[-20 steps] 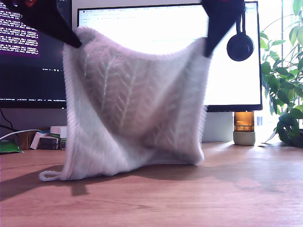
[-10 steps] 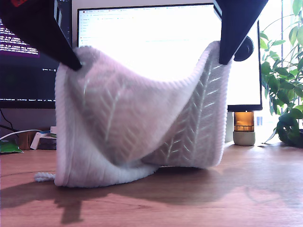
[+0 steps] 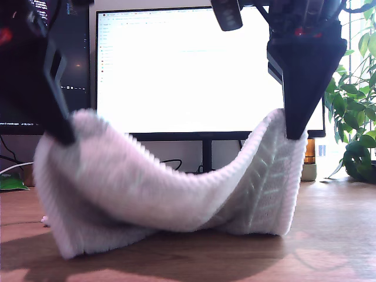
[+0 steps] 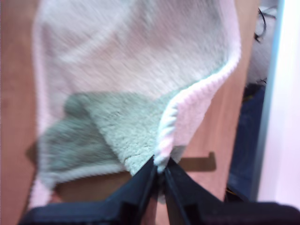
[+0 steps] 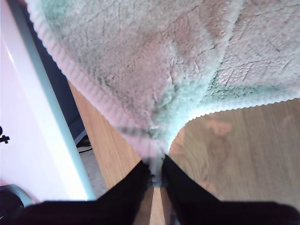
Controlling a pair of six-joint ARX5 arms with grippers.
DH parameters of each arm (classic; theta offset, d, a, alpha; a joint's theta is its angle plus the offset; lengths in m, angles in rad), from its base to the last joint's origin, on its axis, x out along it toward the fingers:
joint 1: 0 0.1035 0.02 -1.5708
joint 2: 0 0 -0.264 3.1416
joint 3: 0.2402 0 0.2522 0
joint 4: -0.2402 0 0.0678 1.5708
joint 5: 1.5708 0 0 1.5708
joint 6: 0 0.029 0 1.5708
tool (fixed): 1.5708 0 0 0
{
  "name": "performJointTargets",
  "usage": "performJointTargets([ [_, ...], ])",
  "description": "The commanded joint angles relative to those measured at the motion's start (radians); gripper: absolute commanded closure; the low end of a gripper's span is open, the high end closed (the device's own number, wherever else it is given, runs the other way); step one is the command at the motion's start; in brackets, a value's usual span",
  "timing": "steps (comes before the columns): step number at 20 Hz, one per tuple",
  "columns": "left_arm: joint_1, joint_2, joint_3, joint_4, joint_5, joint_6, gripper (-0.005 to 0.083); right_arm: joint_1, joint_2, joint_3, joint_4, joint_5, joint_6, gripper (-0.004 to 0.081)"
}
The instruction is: Fold the tea towel to a neat square and place it to the right
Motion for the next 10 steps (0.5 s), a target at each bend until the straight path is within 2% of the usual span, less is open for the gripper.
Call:
performJointTargets([
  [1,-0.016,0.008,-0.035,0.008,0.001,-0.005,0.0797,0.005,-0.005,-0.050,0.001,-0.008,0.004,0.0782],
  [7,-0.062,0.012,-0.045,0.026,0.033,-0.034,0.0793,0.002,-0.005,-0.086,0.006,-0.003,0.006,0.0779],
  [8,-0.066,0.016,-0.045,0.029,0.036,-0.042,0.0739,0.003,-0.005,-0.086,0.005,-0.003,0.008,0.0757],
  [10,-0.066,0.018,-0.045,0.029,0.055,-0.056,0.0544,0.005,-0.005,-0.086,0.002,-0.002,0.025,0.0648],
])
